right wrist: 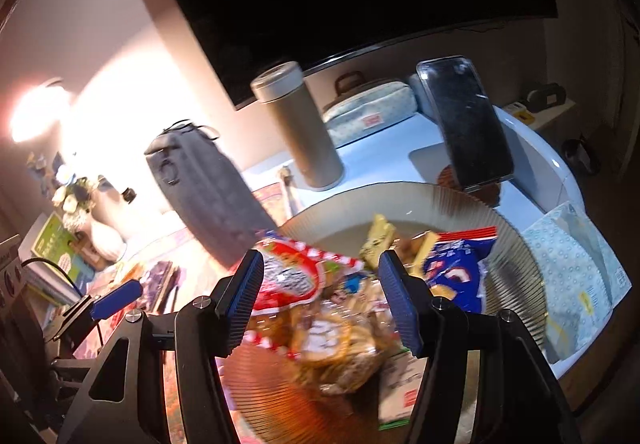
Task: Organize snacks
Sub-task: 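Move both tools back to the snacks on the bedspread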
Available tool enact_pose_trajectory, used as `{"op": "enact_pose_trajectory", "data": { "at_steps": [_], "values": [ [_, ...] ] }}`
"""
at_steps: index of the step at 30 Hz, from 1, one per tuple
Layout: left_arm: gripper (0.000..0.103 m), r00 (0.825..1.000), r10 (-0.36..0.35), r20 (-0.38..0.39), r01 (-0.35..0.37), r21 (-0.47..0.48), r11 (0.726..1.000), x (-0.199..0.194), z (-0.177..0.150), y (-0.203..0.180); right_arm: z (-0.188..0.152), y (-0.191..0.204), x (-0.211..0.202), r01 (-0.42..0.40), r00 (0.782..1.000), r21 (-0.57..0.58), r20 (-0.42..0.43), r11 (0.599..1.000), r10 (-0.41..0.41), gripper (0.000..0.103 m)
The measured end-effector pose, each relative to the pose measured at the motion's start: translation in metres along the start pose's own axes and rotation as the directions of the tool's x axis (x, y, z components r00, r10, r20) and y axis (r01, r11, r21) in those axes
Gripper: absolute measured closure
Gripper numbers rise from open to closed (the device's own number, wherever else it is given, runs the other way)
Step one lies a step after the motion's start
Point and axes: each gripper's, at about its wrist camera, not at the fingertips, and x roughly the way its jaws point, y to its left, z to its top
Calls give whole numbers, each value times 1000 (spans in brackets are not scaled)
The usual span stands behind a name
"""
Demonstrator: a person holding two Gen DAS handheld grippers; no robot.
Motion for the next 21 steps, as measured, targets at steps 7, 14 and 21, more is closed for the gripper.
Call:
{"op": "enact_pose_trajectory", "data": {
  "at_steps": [7, 14, 21],
  "values": [
    [32, 997, 70, 40, -66, -104, 992, -50, -17, 61, -10, 49, 6, -54, 998, -59, -26, 997, 52, 44],
    [32, 983, 169, 69, -148, -243, 959, -103, -40, 142, -23, 112, 28, -119, 990, -147, -88, 982, 107, 44],
    [32, 953, 288, 90, -233, -387, 892, -152, -71, 225, -48, 180, 63, -180, 974, -235, -182, 955, 138, 44]
  ]
}}
